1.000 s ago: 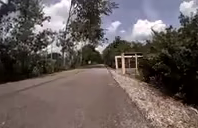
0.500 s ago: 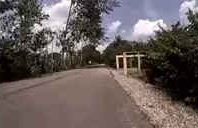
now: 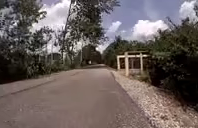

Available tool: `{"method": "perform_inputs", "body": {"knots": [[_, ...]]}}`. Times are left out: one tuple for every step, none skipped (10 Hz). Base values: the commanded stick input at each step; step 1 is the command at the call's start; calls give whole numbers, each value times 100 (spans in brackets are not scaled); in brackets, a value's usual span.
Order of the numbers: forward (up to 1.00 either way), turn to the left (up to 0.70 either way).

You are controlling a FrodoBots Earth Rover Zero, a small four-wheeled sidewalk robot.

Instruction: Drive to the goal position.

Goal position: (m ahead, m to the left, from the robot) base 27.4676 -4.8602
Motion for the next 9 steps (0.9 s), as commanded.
{"method": "perform_inputs", "body": {"knots": [[70, 0], [70, 0], [70, 0], [70, 0], [70, -6], [70, -19], [70, -32], [70, -30], [70, -4]]}}
